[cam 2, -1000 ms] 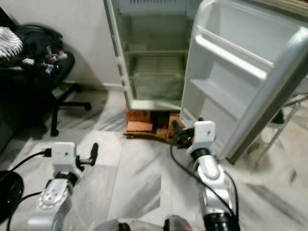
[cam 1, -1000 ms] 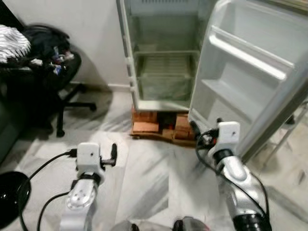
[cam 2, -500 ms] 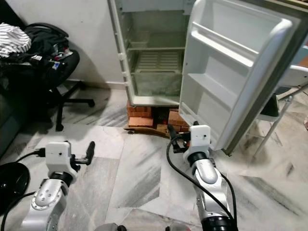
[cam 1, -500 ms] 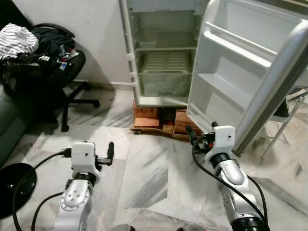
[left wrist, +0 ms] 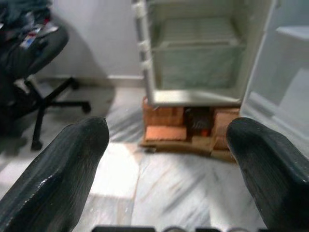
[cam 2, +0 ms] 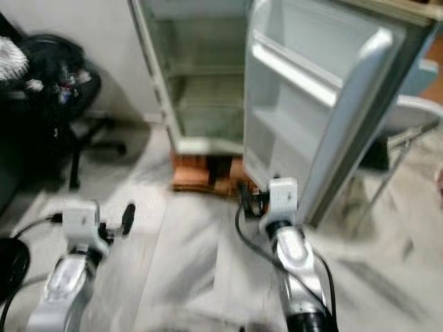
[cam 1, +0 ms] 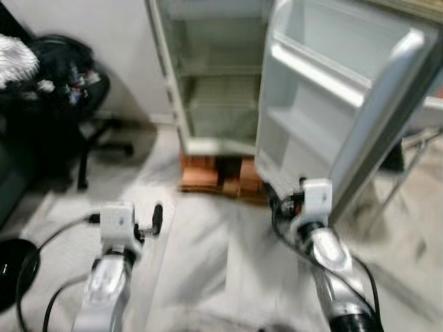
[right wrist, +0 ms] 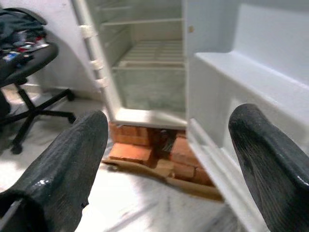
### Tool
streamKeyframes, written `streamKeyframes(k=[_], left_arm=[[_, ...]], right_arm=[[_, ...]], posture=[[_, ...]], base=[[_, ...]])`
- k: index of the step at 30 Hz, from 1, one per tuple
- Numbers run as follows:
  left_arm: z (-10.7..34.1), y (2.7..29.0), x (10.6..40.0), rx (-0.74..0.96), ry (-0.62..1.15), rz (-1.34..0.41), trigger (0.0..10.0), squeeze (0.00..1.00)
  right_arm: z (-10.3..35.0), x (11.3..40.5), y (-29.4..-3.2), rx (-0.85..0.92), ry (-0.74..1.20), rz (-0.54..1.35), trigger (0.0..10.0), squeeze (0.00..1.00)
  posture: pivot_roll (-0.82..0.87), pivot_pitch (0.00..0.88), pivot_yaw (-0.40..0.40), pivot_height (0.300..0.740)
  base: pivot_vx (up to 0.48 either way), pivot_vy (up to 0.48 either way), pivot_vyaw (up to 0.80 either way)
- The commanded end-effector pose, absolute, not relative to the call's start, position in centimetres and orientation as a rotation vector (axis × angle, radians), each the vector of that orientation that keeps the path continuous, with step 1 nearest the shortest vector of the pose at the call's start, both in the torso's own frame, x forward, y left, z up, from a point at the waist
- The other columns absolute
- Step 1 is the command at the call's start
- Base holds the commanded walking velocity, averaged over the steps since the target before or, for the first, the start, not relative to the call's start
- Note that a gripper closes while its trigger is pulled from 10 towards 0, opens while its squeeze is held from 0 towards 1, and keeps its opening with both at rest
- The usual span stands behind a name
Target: Restocking fridge
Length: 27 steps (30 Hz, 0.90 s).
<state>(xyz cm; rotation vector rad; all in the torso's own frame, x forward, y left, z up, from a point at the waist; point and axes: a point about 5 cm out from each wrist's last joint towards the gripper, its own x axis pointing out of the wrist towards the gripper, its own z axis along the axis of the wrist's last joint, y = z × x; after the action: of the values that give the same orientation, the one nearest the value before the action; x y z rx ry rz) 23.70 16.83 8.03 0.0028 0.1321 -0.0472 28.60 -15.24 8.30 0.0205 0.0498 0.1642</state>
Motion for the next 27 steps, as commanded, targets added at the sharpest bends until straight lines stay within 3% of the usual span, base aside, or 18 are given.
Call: streamKeyframes(k=[1, 11, 19, 22, 25, 27], left_arm=[[8.1, 16.7, 23.6, 0.002, 0.13, -0.06, 10.0, 0.0], [8.1, 16.6, 23.7, 0.014, 0.136, -0.064, 10.0, 0.0], [8.0, 16.3, 23.4, -0.002, 0.138, -0.071, 10.0, 0.0], [7.8, 16.1, 23.2, -0.006, 0.144, -0.075, 10.0, 0.0], [7.7, 16.0, 22.9, -0.01, 0.153, -0.079, 10.0, 0.0], [7.6, 15.9, 22.9, -0.011, 0.157, -0.082, 10.0, 0.0]], right_arm=[[8.2, 28.6, -15.8, 0.015, 0.056, 0.146, 10.0, 0.0], [7.9, 28.5, -15.7, 0.019, 0.059, 0.144, 10.0, 0.0], [7.5, 27.9, -16.3, 0.012, 0.074, 0.144, 10.0, 0.0], [6.9, 26.9, -16.0, 0.078, 0.116, 0.249, 10.0, 0.0], [6.2, 24.1, -14.2, 0.208, 0.234, 0.591, 10.0, 0.0], [6.0, 23.0, -14.0, 0.219, 0.272, 0.697, 10.0, 0.0]], posture=[[-0.01, 0.105, 0.104, 0.74], [-0.01, 0.103, 0.112, 0.74], [-0.01, 0.105, 0.109, 0.74], [-0.01, 0.107, 0.102, 0.74], [-0.01, 0.109, 0.102, 0.74], [-0.01, 0.109, 0.102, 0.74]], base=[[0.405, -0.251, 0.0], [0.363, -0.217, 0.0], [0.0, 0.0, 0.0], [0.0, 0.0, 0.0], [0.0, 0.0, 0.0], [0.0, 0.0, 0.0]])
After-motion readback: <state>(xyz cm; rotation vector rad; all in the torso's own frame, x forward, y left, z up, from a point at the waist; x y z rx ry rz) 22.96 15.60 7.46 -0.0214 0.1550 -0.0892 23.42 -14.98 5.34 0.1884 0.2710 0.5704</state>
